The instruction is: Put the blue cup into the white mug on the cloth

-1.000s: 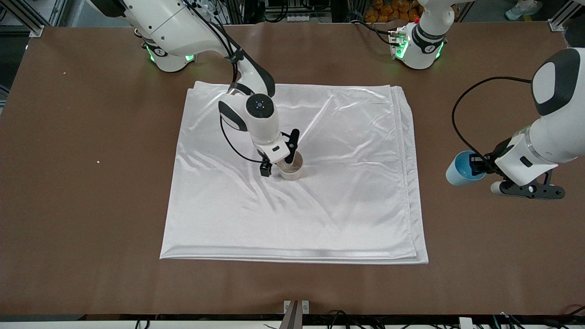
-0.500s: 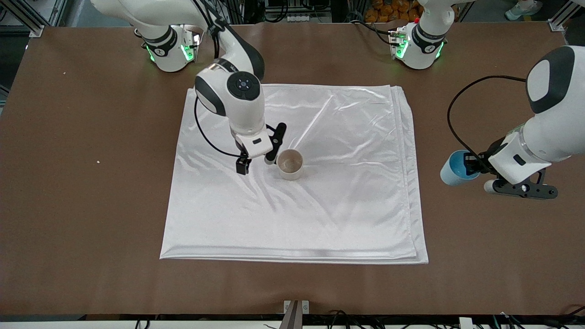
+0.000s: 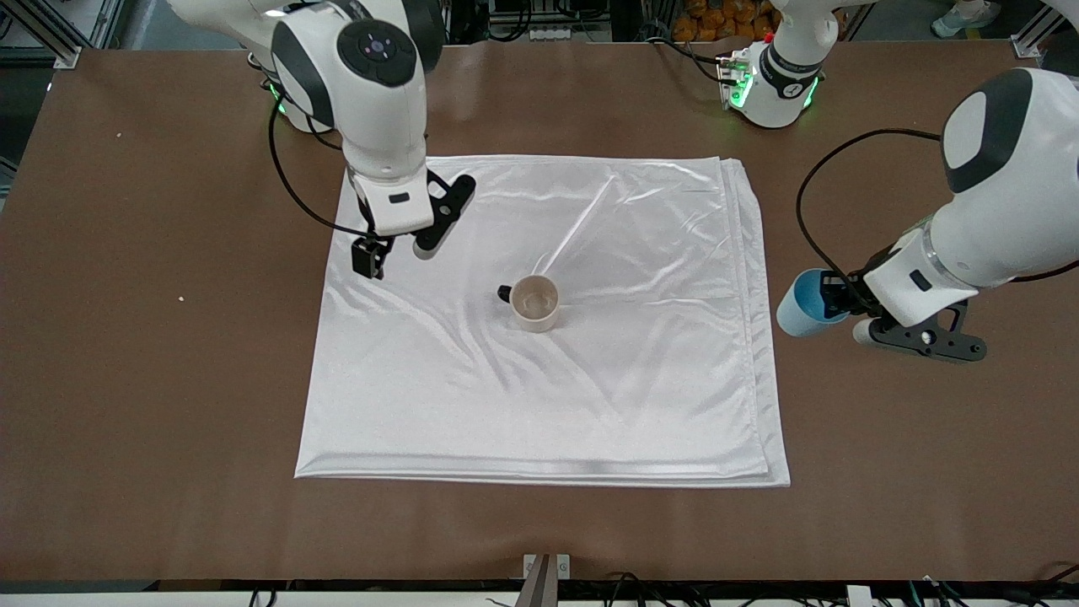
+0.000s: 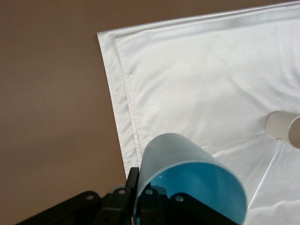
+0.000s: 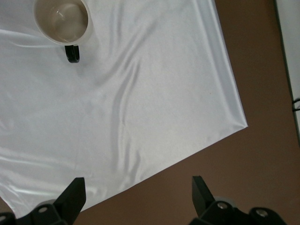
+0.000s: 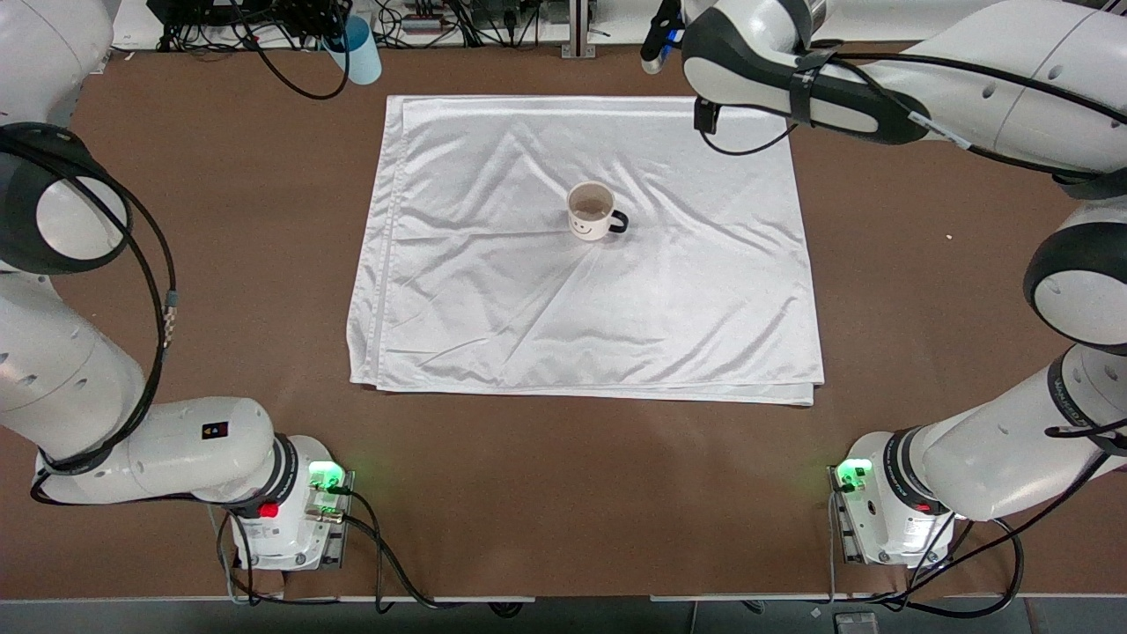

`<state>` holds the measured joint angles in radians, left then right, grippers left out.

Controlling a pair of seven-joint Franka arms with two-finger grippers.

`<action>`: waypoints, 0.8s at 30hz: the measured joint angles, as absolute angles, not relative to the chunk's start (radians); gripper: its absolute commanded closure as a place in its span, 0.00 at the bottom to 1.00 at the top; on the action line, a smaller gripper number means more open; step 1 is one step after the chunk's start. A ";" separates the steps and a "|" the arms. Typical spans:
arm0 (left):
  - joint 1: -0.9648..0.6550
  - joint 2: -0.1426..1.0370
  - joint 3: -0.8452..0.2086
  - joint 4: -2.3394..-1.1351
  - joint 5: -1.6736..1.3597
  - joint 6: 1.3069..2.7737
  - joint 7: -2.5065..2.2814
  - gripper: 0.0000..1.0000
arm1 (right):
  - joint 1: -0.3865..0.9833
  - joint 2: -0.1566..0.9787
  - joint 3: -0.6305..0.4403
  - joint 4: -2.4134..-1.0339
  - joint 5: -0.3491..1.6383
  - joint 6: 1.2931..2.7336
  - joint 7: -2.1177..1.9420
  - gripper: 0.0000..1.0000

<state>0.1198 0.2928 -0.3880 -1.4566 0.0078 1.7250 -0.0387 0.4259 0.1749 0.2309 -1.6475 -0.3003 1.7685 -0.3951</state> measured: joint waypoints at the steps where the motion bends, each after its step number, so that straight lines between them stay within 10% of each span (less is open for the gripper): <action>1: 0.110 0.293 -0.390 -1.453 0.007 1.725 -0.044 1.00 | 0.426 0.163 0.231 -1.638 -0.300 1.749 -0.392 0.00; 24: -0.303 0.364 -0.392 -1.427 0.024 1.772 -0.538 1.00 | 0.315 0.087 0.222 -1.592 -0.297 1.635 -0.321 0.00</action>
